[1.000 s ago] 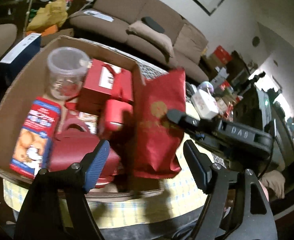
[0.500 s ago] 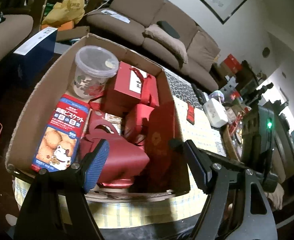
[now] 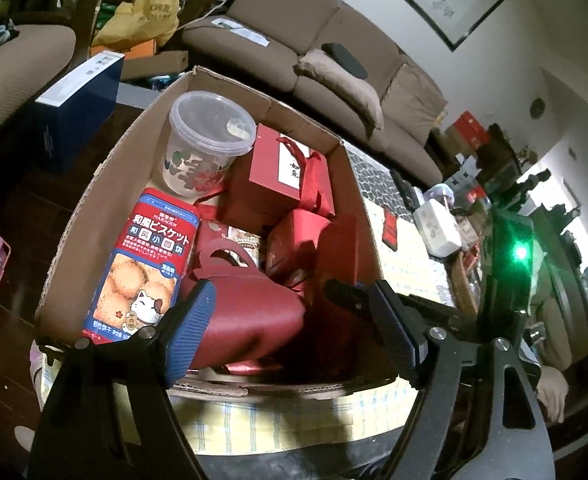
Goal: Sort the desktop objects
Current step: 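Open the left tool over the box while the right tool holds the envelope, then lower the envelope into the box and open the right tool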
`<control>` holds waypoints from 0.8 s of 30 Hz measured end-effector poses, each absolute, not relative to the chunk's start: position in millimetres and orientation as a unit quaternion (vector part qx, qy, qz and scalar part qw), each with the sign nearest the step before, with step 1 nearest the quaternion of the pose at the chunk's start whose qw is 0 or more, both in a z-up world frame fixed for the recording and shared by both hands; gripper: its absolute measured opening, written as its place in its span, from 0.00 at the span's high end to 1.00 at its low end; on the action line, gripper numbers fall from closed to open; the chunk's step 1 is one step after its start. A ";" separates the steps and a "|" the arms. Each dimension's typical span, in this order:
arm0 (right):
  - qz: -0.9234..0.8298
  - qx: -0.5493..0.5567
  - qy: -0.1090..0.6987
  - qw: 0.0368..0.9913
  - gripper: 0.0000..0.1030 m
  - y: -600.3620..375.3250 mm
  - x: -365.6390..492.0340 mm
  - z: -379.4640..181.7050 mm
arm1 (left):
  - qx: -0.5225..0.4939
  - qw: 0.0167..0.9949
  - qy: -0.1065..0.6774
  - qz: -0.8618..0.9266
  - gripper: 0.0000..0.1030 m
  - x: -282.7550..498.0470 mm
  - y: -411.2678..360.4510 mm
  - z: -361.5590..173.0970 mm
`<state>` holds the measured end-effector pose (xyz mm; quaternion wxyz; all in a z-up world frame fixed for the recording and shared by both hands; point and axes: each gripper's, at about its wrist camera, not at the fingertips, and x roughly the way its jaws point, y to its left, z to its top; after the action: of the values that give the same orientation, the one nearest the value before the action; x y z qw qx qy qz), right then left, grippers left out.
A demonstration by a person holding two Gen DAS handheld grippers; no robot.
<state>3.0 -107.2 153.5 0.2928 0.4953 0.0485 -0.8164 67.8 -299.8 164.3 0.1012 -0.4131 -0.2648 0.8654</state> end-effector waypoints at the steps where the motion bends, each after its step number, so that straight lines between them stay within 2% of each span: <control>1: -0.818 0.493 0.059 0.291 0.82 -110.1 3.2 152.8 | -0.413 0.101 -0.265 0.866 0.25 68.1 -300.8 164.4; 4: -0.824 0.480 0.078 0.290 0.92 -114.8 6.4 153.3 | -0.412 0.101 -0.263 0.866 0.25 68.2 -303.9 165.2; 6: -0.825 0.475 0.063 0.299 0.94 -111.3 6.1 156.1 | -0.412 0.100 -0.262 0.867 0.25 68.2 -306.0 166.0; 13: -0.819 0.465 -0.029 0.334 0.94 -95.9 -11.0 179.2 | -0.407 0.097 -0.271 0.867 0.25 67.8 -314.7 167.6; 24: -0.802 0.454 -0.073 0.381 0.94 -126.4 -35.5 219.5 | -0.397 0.082 -0.281 0.870 0.25 71.9 -331.1 173.7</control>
<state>-35.5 -126.4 219.5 0.3808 0.4544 -0.0730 -0.8020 71.9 -331.1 173.7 0.0819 -0.3970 -0.2809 0.8699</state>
